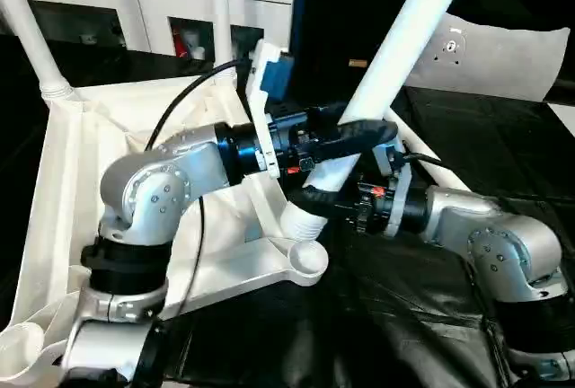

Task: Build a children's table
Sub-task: Pick table leg, then insert table leg to table base

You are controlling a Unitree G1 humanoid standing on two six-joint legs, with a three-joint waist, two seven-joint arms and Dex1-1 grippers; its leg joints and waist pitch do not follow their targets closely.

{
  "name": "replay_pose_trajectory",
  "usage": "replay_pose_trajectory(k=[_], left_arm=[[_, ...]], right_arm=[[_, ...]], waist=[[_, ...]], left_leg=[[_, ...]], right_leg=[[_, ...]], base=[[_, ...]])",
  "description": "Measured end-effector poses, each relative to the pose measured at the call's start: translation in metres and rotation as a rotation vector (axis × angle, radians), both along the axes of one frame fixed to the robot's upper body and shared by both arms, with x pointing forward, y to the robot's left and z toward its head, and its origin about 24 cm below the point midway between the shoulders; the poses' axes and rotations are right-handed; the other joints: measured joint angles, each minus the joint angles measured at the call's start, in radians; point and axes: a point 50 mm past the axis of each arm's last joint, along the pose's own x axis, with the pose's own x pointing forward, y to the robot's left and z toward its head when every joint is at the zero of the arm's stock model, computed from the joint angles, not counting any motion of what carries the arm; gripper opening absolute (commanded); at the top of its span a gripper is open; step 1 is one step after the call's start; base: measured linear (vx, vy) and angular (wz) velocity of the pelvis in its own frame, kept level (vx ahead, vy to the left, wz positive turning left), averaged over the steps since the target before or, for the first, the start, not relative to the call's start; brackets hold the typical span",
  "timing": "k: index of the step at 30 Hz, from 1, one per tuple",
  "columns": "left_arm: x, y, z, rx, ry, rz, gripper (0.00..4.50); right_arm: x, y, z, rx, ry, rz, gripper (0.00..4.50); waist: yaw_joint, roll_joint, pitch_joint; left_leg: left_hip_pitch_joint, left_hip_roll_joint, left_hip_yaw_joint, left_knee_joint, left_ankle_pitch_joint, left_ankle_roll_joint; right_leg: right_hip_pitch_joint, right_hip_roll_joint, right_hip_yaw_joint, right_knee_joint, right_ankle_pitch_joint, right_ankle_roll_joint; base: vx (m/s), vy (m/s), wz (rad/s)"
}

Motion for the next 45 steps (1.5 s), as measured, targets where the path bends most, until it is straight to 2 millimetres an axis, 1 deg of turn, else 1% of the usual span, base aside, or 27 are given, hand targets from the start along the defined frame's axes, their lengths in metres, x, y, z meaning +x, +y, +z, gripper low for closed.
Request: replay_pose_trajectory(k=[3,5,7,9,11,13,16,18,19,21,23,25,29,32,34,35,39,45], left_arm=[[0.002,0.005,0.006,-0.075,0.018,0.045,4.37],[-0.002,0.011,0.014,-0.122,-0.010,0.059,4.44],[-0.004,0.018,0.015,-0.123,-0.027,0.082,4.50],[-0.006,0.027,0.007,-0.099,-0.014,0.118,4.50],[-0.008,0.035,-0.004,-0.068,0.018,0.158,4.50],[-0.009,0.041,-0.009,-0.046,0.027,0.197,4.50],[-0.014,0.058,-0.020,0.082,0.004,0.323,4.50],[-0.018,0.065,-0.030,0.150,0.002,0.374,4.50],[-0.020,0.068,-0.036,0.187,0.006,0.391,4.50],[-0.029,0.077,-0.052,0.273,0.028,0.437,4.50],[-0.031,0.080,-0.058,0.300,0.045,0.461,4.50],[-0.039,0.082,-0.059,0.342,0.017,0.472,4.50],[-0.053,0.089,-0.075,0.437,0.023,0.515,4.50],[-0.060,0.091,-0.080,0.496,-0.007,0.533,4.50],[-0.063,0.092,-0.083,0.519,-0.027,0.542,4.50],[-0.066,0.093,-0.085,0.537,-0.035,0.544,4.50],[-0.071,0.091,-0.092,0.570,-0.046,0.529,4.50],[-0.078,0.092,-0.102,0.672,-0.088,0.473,4.50]], right_arm=[[-0.001,0.002,-0.007,0.008,0.057,-0.096,1.95],[-0.002,-0.003,-0.018,-0.024,0.126,-0.162,1.95],[-0.002,-0.004,-0.022,-0.029,0.160,-0.200,1.92],[-0.003,-0.006,-0.023,-0.022,0.162,-0.250,1.91],[-0.002,-0.009,-0.025,-0.010,0.152,-0.316,1.91],[-0.001,-0.011,-0.027,-0.014,0.151,-0.363,1.91],[0.000,-0.015,-0.026,-0.029,0.114,-0.489,1.91],[0.002,-0.019,-0.026,-0.060,0.104,-0.551,1.91],[0.002,-0.021,-0.027,-0.072,0.108,-0.576,1.91],[0.001,-0.023,-0.028,-0.082,0.137,-0.620,1.91],[0.000,-0.022,-0.030,-0.090,0.152,-0.630,1.91],[-0.004,-0.020,-0.031,-0.092,0.150,-0.629,1.91],[-0.011,-0.020,-0.039,-0.162,0.112,-0.681,1.91],[-0.013,-0.020,-0.036,-0.198,0.061,-0.731,1.91],[-0.015,-0.019,-0.035,-0.237,0.101,-0.724,1.91],[-0.016,-0.018,-0.035,-0.238,0.150,-0.716,1.91],[-0.016,-0.016,-0.035,-0.204,0.176,-0.707,1.91],[-0.017,-0.022,-0.035,-0.211,0.136,-0.715,1.91]], waist=[[-0.001,0.000,0.000],[-0.001,0.000,0.000],[-0.003,0.000,0.000],[-0.007,0.000,0.000],[-0.008,0.000,0.000],[-0.009,0.000,0.000],[-0.012,0.000,0.000],[-0.015,0.000,0.000],[-0.016,0.000,0.000],[-0.022,0.000,0.000],[-0.022,0.000,0.000],[-0.025,-0.001,-0.001],[-0.029,-0.001,-0.001],[-0.030,-0.002,-0.001],[-0.030,-0.005,-0.003],[-0.031,-0.008,-0.004],[-0.030,-0.008,-0.005],[-0.030,-0.009,-0.005]], left_leg=[[0.000,0.000,0.000,0.000,0.000,0.000],[0.000,0.000,0.000,0.000,0.000,0.000],[0.000,0.000,0.000,0.000,0.000,-0.001],[0.001,0.000,0.000,0.000,0.000,-0.001],[0.001,0.001,0.000,-0.001,0.001,-0.003],[0.001,0.001,0.000,-0.001,0.004,-0.007],[0.001,0.001,0.000,-0.002,0.004,-0.008],[0.001,0.000,0.000,-0.002,0.005,-0.009],[0.001,0.000,0.000,-0.002,0.005,-0.009],[0.001,0.000,0.000,-0.003,0.005,-0.010],[0.000,0.001,0.000,-0.003,0.006,-0.010],[0.001,0.001,0.000,-0.004,0.006,-0.010],[0.001,0.000,0.000,-0.005,0.006,-0.010],[0.002,0.000,0.000,-0.007,0.005,-0.010],[0.003,0.000,0.000,-0.008,0.005,-0.010],[0.004,0.000,0.000,-0.009,0.005,-0.010],[0.004,0.000,0.000,-0.009,0.006,-0.010],[0.004,0.000,0.000,-0.010,0.006,-0.010]], right_leg=[[0.000,0.000,0.000,0.000,0.000,0.000],[0.000,0.000,0.000,0.000,0.000,0.000],[0.000,0.000,0.000,0.000,0.000,0.000],[0.000,0.000,0.000,0.000,0.000,0.000],[0.000,0.001,0.000,0.000,0.000,0.000],[0.000,0.001,0.000,0.000,0.000,0.001],[0.000,0.001,0.000,0.000,0.001,0.001],[0.000,0.001,0.000,0.000,0.001,0.001],[0.000,0.001,0.000,0.000,0.001,0.001],[-0.001,0.001,0.000,-0.001,0.001,0.002],[-0.001,0.001,0.000,0.000,0.001,0.002],[-0.001,0.001,0.000,-0.001,0.001,0.002],[-0.002,0.001,0.001,-0.001,0.001,0.003],[-0.002,0.002,0.001,-0.001,-0.002,0.009],[-0.002,0.002,0.001,-0.001,-0.003,0.009],[-0.002,0.002,0.001,-0.001,-0.003,0.009],[-0.002,0.002,0.002,-0.001,-0.003,0.009],[-0.002,0.002,0.002,-0.001,-0.003,0.009]], base=[[0.000,0.000,0.00],[0.000,0.000,0.00],[0.000,0.000,0.00],[0.000,0.000,0.00],[0.000,0.000,0.00],[0.000,0.000,0.00],[0.000,0.000,0.00],[0.000,0.000,0.00],[0.000,0.000,0.00],[0.000,0.000,0.00],[0.000,0.000,0.00],[0.000,0.000,0.00],[0.000,0.000,0.00],[0.000,0.000,0.00],[0.000,0.000,0.00],[0.000,0.000,0.00],[0.000,0.000,0.00],[0.000,0.000,0.00]])
